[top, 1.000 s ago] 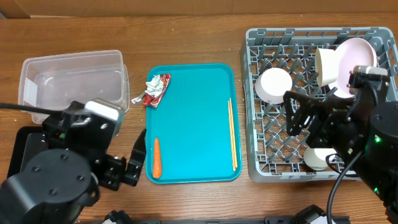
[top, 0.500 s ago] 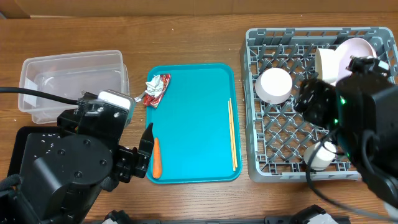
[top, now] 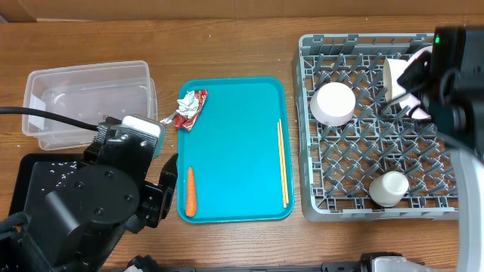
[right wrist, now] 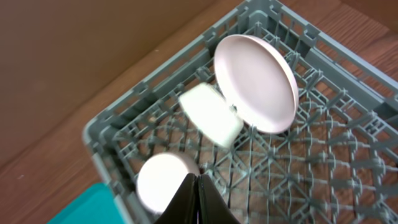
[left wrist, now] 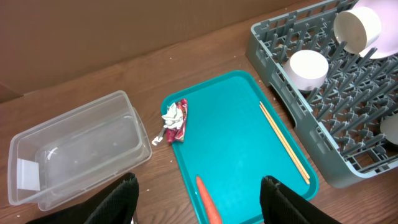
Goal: Sort waste into correct bins and load items into the dishwasher
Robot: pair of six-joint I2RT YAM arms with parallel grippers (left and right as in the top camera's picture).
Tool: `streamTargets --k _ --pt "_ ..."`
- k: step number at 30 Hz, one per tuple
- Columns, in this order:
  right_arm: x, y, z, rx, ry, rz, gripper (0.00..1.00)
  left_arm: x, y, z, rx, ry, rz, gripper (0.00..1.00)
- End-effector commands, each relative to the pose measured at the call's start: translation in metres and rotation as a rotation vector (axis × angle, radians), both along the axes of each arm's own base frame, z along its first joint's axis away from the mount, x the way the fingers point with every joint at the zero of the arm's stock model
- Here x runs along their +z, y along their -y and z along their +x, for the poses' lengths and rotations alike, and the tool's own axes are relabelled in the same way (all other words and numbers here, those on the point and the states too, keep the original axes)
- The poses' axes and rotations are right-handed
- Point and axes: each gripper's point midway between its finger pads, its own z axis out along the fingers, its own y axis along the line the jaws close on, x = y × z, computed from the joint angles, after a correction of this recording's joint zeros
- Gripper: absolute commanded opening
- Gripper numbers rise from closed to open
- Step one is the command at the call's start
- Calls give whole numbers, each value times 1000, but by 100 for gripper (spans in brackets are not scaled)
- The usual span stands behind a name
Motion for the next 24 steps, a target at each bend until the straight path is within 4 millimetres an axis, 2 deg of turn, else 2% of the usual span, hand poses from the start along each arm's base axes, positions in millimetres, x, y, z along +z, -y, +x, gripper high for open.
streamTargets --k 1,4,8,12,14,18,24 --pt "-29 10 29 74 -71 19 4 -1 2 0 -1 -9 -11 67" --pt "-54 24 50 83 -115 44 4 -1 2 0 -1 -11 -8 71" --pt "-89 45 66 65 -180 85 4 -2 2 0 -1 -12 -7 71" --pt "-119 46 78 146 -232 153 4 -2 2 0 -1 -13 -6 72" --pt "-130 52 79 129 -258 151 4 -2 2 0 -1 -12 -7 72" --pt "-138 60 83 103 -273 121 4 -2 3 1 -1 -15 -5 71" --pt "-153 64 90 97 -296 118 4 -3 5 1 -7 -21 -5 69"
